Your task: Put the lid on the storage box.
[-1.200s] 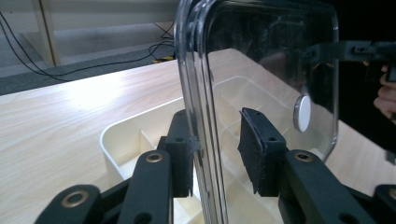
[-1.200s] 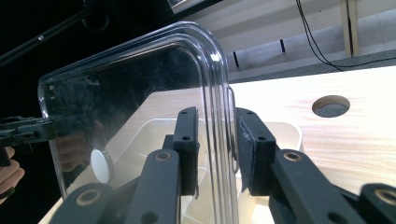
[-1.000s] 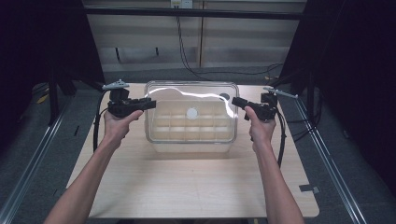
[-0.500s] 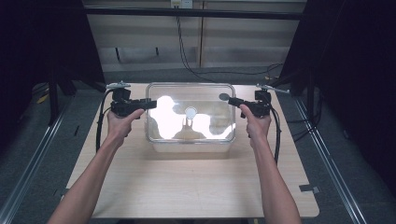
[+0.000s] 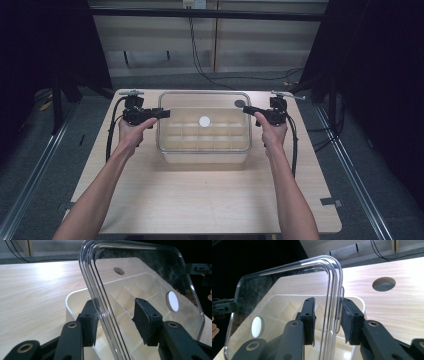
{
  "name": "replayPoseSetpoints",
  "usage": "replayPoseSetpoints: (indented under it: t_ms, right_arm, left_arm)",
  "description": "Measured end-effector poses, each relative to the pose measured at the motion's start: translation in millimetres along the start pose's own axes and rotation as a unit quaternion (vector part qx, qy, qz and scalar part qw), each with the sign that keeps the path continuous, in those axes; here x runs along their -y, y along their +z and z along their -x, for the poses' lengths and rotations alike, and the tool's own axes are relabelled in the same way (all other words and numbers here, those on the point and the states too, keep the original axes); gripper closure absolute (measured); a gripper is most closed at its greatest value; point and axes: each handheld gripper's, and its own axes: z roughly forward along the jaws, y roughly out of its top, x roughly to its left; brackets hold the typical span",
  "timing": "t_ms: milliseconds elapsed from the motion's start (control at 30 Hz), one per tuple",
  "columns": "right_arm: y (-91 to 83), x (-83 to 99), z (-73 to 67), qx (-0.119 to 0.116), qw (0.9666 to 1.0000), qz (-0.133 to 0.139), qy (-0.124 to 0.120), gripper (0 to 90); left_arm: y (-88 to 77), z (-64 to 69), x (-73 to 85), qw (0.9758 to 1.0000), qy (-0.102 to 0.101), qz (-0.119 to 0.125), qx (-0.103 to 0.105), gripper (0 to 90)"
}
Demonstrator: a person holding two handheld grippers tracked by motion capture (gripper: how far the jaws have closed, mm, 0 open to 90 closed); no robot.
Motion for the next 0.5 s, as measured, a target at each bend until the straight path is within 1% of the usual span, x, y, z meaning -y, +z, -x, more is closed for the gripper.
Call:
replayPoseSetpoints:
  t_ms: [133, 200, 267, 300, 400, 433, 500]
  right_arm:
    - [4.1, 1.6, 1.9, 0.009, 0.9999, -0.007, 0.003, 64.9]
    - [4.7, 1.8, 1.7, 0.011, 0.9999, -0.007, 0.003, 64.4]
    - [6.4, 2.4, 0.8, 0.019, 0.9997, -0.012, -0.007, 62.8]
    - [7.3, 2.8, 0.8, 0.021, 0.9997, -0.012, -0.005, 62.6]
    - [10.3, 4.0, 4.4, 0.020, 0.9997, -0.015, -0.001, 62.3]
    - [10.8, 4.5, 5.3, 0.021, 0.9996, -0.017, 0.000, 62.2]
    - [11.8, 5.0, 5.3, 0.023, 0.9996, -0.018, 0.002, 61.8]
  left_arm:
    - [4.9, -4.0, 2.5, 0.9999, -0.010, -0.003, 0.004, 53.3]
    - [6.8, -5.3, 3.3, 0.9999, -0.012, -0.006, 0.003, 52.9]
    - [8.0, -5.6, 4.0, 0.9999, -0.011, -0.007, 0.002, 52.5]
    - [8.8, -5.6, 4.5, 0.9999, -0.012, -0.006, 0.000, 52.2]
    - [12.3, -4.8, 6.4, 0.9998, -0.009, -0.015, -0.006, 50.5]
    - [13.1, -5.0, 7.0, 0.9998, -0.006, -0.018, -0.005, 49.5]
    - [14.8, -5.7, 8.5, 0.9998, -0.007, -0.020, -0.004, 48.0]
